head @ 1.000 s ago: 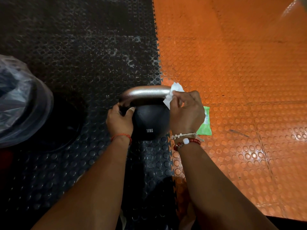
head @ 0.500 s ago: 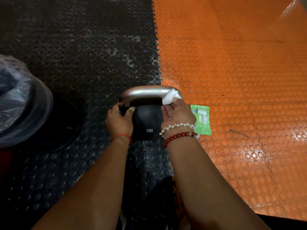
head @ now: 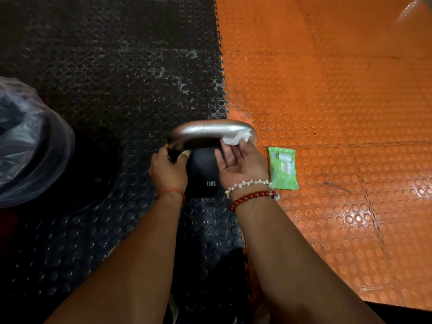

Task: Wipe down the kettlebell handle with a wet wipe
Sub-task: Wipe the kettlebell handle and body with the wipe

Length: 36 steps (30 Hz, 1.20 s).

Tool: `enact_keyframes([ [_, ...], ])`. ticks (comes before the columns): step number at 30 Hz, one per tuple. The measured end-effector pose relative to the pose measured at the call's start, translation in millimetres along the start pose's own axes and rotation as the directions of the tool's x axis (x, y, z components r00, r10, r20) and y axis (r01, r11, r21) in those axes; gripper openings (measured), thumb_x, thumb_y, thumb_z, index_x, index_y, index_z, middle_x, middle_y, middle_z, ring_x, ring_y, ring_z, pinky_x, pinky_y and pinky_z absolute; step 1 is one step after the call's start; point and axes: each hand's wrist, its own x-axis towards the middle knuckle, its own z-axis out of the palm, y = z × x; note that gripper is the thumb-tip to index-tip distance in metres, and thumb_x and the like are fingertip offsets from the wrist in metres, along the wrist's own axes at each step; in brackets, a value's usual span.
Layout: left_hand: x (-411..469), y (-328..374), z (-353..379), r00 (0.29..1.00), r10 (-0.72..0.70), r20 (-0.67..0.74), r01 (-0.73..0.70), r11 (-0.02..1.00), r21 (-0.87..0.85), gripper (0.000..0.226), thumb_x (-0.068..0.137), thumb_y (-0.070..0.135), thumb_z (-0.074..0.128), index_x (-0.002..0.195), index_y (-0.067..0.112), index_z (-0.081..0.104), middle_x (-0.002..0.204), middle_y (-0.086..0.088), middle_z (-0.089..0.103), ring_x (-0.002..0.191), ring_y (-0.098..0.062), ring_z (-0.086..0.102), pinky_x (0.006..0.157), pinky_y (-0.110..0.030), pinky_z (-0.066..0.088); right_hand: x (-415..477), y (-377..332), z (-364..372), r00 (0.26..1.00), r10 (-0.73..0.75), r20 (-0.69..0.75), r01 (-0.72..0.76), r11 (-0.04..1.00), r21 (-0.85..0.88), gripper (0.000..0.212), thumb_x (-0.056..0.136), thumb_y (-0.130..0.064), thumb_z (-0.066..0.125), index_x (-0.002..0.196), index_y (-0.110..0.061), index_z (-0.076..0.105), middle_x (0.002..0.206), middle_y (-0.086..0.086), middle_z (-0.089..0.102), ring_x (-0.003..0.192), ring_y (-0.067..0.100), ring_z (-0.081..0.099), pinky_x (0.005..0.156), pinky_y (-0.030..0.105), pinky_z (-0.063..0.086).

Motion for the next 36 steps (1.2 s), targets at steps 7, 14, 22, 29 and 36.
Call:
enact_keyframes([
  [7, -0.2, 1.6, 0.1, 1.0, -0.011, 0.005, 0.011, 1.0, -0.012, 0.032, 0.083, 0.027, 0.073, 0.112, 0.014, 0.068, 0.108, -0.01, 0.063, 0.096, -0.021, 0.06, 0.088, -0.025, 0.046, 0.2, -2.3, 0.9, 1.0, 0.008, -0.003, -0.008, 1.0, 0.009, 0.013, 0.095, -0.013, 0.049, 0.102, -0.012, 0.06, 0.089, 0.002, 0.067, 0.099, 0.016, 0.065, 0.096, 0.04, 0.047],
  [14, -1.0, 1.1, 0.8, 1.0, -0.026, 0.012, 0.026, 0.999, -0.038, 0.03, 0.081, 0.029, 0.074, 0.108, 0.017, 0.069, 0.104, -0.008, 0.063, 0.091, -0.027, 0.065, 0.088, -0.04, 0.054, 4.7, -3.3, 0.1, 1.0, -0.001, 0.007, 0.001, 0.997, 0.074, 0.017, 0.094, -0.009, 0.049, 0.108, -0.009, 0.059, 0.09, 0.003, 0.066, 0.088, 0.016, 0.066, 0.095, 0.041, 0.047],
  [22, -1.6, 2.1, 0.3, 1.0, -0.012, 0.009, 0.012, 1.0, -0.026, 0.031, 0.082, 0.027, 0.073, 0.11, 0.014, 0.069, 0.106, -0.01, 0.063, 0.095, -0.023, 0.061, 0.091, -0.035, 0.051, 1.3, -0.3, 3.0, 1.0, -0.002, 0.012, 0.001, 0.996, 0.087, 0.011, 0.095, -0.008, 0.047, 0.092, -0.01, 0.058, 0.089, 0.003, 0.065, 0.109, 0.022, 0.063, 0.102, 0.043, 0.044],
  [29, -1.9, 1.7, -0.1, 1.0, 0.0, -0.001, 0.0, 1.0, 0.006, 0.033, 0.083, 0.027, 0.073, 0.112, 0.013, 0.068, 0.108, -0.01, 0.062, 0.097, -0.021, 0.059, 0.088, -0.024, 0.044, -1.0, -2.3, 1.7, 1.0, 0.003, -0.002, -0.003, 0.999, 0.051, 0.01, 0.094, -0.012, 0.049, 0.093, -0.01, 0.058, 0.089, 0.003, 0.065, 0.105, 0.021, 0.065, 0.099, 0.043, 0.045],
  [36, -2.0, 1.5, -0.6, 1.0, 0.006, -0.007, -0.006, 1.0, 0.009, 0.035, 0.083, 0.026, 0.073, 0.115, 0.012, 0.067, 0.11, -0.012, 0.063, 0.099, -0.022, 0.059, 0.083, -0.017, 0.037, -5.1, 2.6, 4.2, 0.999, 0.021, 0.037, -0.023, 0.999, 0.048, 0.011, 0.094, -0.009, 0.048, 0.089, -0.009, 0.058, 0.088, 0.004, 0.065, 0.11, 0.025, 0.063, 0.099, 0.044, 0.044],
])
